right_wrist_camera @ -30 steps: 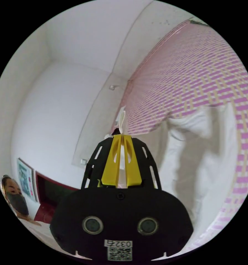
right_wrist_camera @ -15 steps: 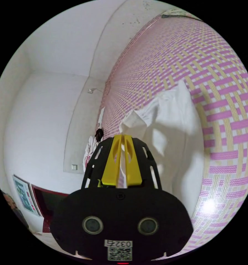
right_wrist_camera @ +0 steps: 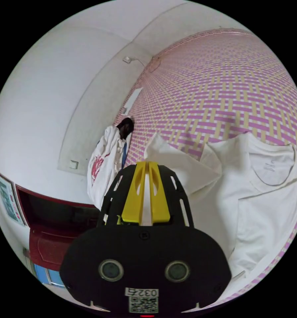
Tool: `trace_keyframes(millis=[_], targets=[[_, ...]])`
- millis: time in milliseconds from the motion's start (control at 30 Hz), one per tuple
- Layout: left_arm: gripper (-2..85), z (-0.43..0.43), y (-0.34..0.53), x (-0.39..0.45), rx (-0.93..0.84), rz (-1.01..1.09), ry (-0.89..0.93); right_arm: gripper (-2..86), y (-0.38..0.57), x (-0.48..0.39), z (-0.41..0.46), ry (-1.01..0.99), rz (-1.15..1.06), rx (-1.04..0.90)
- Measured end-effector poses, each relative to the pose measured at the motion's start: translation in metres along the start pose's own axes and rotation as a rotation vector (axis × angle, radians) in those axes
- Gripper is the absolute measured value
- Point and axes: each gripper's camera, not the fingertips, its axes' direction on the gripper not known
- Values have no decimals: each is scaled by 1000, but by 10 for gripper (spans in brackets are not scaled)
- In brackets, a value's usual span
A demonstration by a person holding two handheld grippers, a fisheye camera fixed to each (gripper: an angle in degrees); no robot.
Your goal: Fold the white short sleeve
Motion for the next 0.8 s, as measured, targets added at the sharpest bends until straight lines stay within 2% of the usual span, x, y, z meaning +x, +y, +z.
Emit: trace_keyframes(millis=[133,200,400,500,633,700,800], targets=[[-8,-2,1,-4,3,-4,26,-8,-7,-11,51,81,-11,-71],[-8,-1,2,4,-17,31,7,-9,-5,-11,56,58,-2,-69],[-8,10,19,69,-126,235,-67,-7,17,6,-13,-84,10,97],[-5,43,27,93,-217,332,-120,-4,39,38,-57,-17,39,173],[19,105,40,84,-384,333,-121,35,76,111,-76,217,253,157],[25,108,50,79,-388,341,-70,53,96,125,-82,235,314,168],[19,80,70,69,-298,344,-37,56,127,113,-84,220,271,162]])
